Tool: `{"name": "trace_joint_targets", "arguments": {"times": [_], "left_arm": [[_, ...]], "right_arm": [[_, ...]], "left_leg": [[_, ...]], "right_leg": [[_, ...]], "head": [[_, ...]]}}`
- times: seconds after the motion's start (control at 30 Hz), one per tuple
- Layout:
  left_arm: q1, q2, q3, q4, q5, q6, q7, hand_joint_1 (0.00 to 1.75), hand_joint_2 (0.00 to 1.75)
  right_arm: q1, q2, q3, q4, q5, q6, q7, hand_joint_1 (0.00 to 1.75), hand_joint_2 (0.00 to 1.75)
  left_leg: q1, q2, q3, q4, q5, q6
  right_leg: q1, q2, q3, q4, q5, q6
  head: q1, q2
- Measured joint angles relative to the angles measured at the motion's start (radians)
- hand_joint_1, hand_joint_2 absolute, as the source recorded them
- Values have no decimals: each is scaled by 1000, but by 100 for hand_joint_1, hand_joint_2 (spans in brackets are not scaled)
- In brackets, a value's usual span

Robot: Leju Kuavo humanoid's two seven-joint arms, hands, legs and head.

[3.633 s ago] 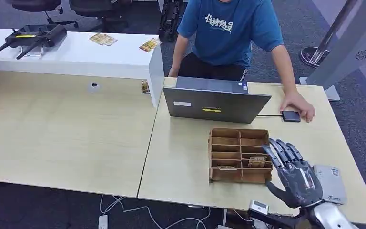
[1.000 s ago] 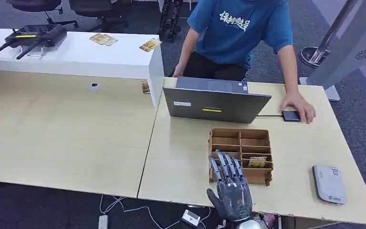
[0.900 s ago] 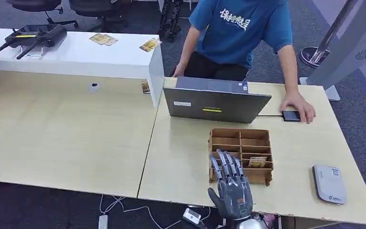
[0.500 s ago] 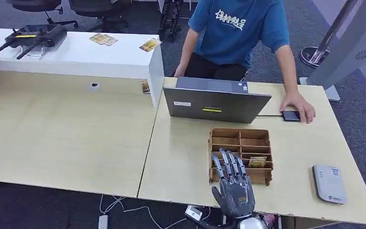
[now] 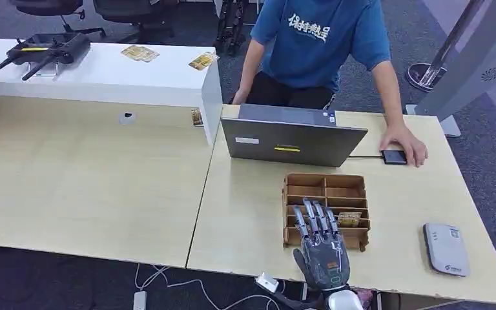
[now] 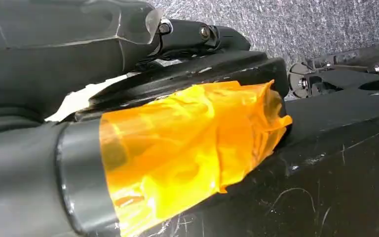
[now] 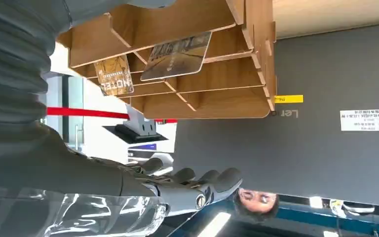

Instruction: Pass the card to the sensor for recognition and then transmit it.

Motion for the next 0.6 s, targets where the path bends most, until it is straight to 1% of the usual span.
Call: {"name": "trace_joint_targets", "arguments": {"times": [0.23,0.5,0.6], "left_arm": [[0,0,0,0,0,0,0,0,0],[0,0,0,0,6,0,0,0,0],[0,0,0,0,6,0,0,0,0]], "right_arm": [[0,-5,-1,-3,-4,9,0,0,175],[-13,-19,0,-13,-26,79,4,0,175],[-18,-24,0,-14,-32,89,6,0,175]], "left_leg": [[0,0,0,0,0,0],[0,0,0,0,0,0],[0,0,0,0,0,0]], "right_leg": [[0,0,0,0,0,0],[0,0,0,0,0,0],[0,0,0,0,0,0]], "head": [[0,0],[0,0],[0,0]]}}
